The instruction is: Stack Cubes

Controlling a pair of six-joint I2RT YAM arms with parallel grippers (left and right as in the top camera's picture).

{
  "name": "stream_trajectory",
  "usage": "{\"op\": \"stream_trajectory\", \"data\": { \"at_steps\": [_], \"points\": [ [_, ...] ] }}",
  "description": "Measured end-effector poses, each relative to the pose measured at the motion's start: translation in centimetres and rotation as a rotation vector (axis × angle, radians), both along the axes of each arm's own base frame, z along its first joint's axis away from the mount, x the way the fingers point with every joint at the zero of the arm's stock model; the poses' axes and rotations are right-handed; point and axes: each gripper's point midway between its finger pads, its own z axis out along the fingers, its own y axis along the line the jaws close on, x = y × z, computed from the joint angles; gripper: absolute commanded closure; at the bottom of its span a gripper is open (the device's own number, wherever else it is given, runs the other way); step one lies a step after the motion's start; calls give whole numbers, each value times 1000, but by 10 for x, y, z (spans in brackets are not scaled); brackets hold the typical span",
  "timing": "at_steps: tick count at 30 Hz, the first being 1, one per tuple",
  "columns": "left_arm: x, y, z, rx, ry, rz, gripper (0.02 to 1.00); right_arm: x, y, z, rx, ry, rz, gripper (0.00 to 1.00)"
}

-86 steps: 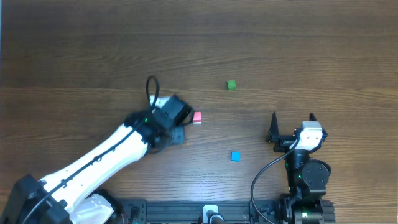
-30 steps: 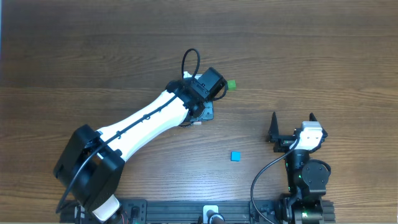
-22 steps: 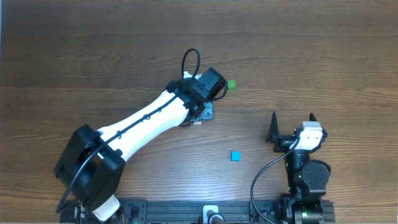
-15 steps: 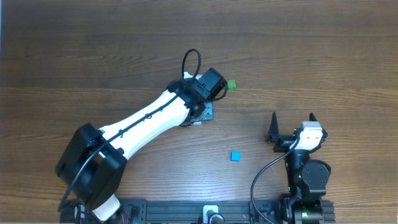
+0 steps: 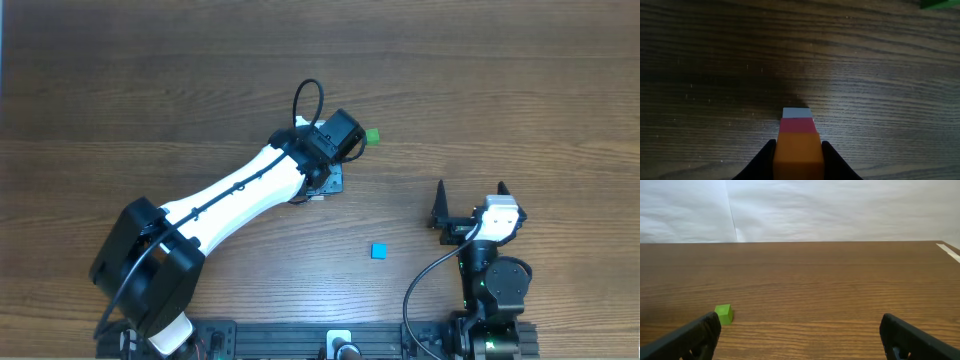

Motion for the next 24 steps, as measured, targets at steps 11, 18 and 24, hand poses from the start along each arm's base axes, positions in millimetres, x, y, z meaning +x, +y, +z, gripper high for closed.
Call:
{"op": "stream_trajectory", "data": {
  "at_steps": [11,18,24],
  "points": [
    [0,0,-1,1,1,0,687,0,0,0,-1,0,0,7],
    [0,0,-1,1,1,0,509,0,0,0,0,0,0,9],
    [2,-1,0,0,-10,-5,20,0,0,0,-1,0,0,9]
  ]
}}
